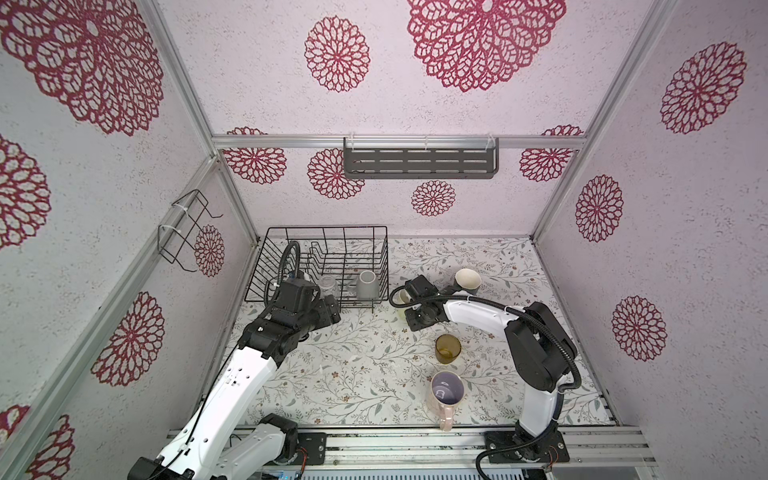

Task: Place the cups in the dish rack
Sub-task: 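Lift the light-green mug with the right gripper toward the left gripper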

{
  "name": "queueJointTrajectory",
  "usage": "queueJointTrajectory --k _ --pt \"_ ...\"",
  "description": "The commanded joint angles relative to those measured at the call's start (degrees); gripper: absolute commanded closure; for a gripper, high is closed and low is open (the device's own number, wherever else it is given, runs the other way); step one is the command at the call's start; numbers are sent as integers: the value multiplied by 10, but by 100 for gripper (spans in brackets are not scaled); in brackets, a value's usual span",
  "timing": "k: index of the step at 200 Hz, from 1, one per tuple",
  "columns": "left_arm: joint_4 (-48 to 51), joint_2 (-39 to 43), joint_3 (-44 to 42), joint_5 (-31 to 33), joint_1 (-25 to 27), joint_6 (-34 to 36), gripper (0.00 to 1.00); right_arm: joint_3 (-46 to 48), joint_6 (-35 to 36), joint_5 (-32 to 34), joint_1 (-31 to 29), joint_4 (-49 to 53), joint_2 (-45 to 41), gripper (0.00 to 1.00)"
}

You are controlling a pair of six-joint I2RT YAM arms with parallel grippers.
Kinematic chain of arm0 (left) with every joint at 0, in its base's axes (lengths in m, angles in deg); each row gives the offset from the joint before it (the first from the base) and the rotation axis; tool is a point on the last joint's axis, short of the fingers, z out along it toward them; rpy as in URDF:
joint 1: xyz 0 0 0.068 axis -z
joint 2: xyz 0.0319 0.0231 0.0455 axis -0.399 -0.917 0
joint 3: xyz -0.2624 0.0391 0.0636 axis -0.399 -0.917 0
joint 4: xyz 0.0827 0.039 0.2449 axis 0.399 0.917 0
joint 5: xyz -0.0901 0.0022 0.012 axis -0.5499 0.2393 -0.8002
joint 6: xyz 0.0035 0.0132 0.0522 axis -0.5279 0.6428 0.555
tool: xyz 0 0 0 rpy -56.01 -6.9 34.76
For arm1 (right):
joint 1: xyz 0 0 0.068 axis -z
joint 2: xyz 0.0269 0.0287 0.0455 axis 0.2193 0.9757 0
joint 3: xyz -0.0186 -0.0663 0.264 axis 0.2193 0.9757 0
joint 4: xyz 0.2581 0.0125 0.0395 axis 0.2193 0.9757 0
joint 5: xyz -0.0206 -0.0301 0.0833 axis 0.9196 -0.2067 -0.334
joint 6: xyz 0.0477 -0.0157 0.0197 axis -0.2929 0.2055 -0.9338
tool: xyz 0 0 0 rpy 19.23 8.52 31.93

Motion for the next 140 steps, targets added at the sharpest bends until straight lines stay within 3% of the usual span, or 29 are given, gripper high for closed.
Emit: queueJointTrajectory --k 1,52,74,109,140 --pt "-22 13 -6 -13 -6 -2 14 -6 1 -10 -3 4 -26 100" --pt "-51 18 -2 -50 -7 -10 13 41 3 -19 -8 -55 -137 100" --pt "-83 26 -3 -98 -7 -19 11 86 6 -42 -8 -115 -214 100" --pt "-170 56 -14 -201 -10 -32 0 159 -7 -130 -8 -238 -339 100" --pt "-308 95 -49 -306 -15 -54 3 161 -81 -234 11 -300 -386 100"
